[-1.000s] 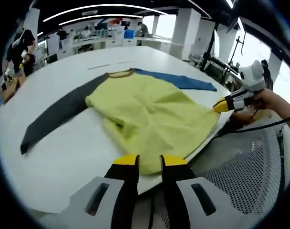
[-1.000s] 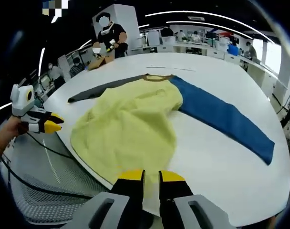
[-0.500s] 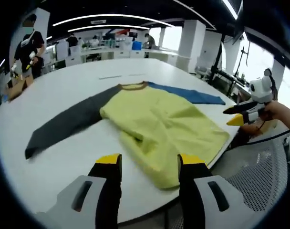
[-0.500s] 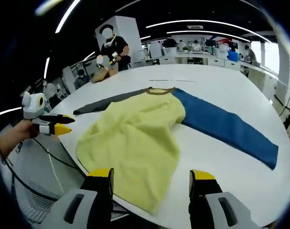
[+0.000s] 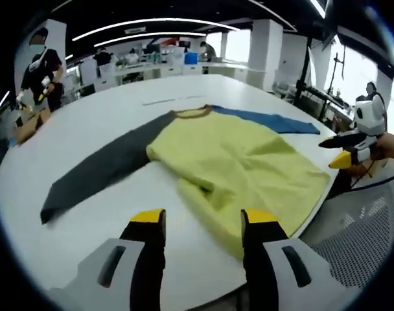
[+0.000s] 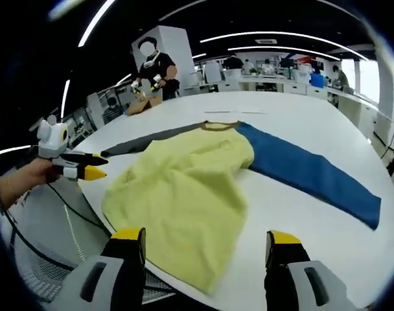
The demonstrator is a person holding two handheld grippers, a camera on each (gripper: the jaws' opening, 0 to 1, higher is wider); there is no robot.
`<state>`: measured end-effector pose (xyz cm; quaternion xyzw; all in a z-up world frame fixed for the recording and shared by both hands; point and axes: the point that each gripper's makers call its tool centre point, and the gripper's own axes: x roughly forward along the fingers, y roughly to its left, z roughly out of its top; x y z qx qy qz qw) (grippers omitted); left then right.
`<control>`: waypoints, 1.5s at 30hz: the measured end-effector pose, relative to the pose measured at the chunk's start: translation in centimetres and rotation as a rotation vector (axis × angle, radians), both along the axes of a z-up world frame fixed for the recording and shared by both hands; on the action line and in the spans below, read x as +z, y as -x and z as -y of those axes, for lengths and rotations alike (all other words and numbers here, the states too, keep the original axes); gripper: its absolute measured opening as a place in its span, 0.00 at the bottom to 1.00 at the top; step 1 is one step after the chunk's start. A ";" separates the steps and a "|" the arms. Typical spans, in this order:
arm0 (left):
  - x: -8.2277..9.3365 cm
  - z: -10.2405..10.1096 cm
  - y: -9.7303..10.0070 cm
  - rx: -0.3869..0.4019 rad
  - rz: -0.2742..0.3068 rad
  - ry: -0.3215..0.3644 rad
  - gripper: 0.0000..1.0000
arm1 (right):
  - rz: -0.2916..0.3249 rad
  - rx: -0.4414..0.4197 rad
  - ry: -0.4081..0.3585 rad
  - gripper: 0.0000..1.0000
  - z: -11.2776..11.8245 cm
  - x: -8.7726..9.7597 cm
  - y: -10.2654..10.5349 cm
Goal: Fold the garment on the visible template until the final outline fits inside the template.
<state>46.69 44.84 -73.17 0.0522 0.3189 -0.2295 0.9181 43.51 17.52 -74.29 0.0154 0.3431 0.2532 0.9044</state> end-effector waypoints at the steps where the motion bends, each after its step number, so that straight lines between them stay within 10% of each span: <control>1: 0.0 -0.1 -0.1 0.003 0.003 -0.001 0.43 | -0.001 0.003 0.005 0.73 0.0 -0.1 -0.1; 27: -4.2 0.2 0.1 0.023 -0.109 0.001 0.30 | -0.015 0.057 0.063 0.66 -1.1 -2.3 -0.5; 45: -5.4 1.4 0.1 -0.016 -0.158 0.017 0.00 | -0.052 0.042 0.188 0.33 0.9 -4.6 0.0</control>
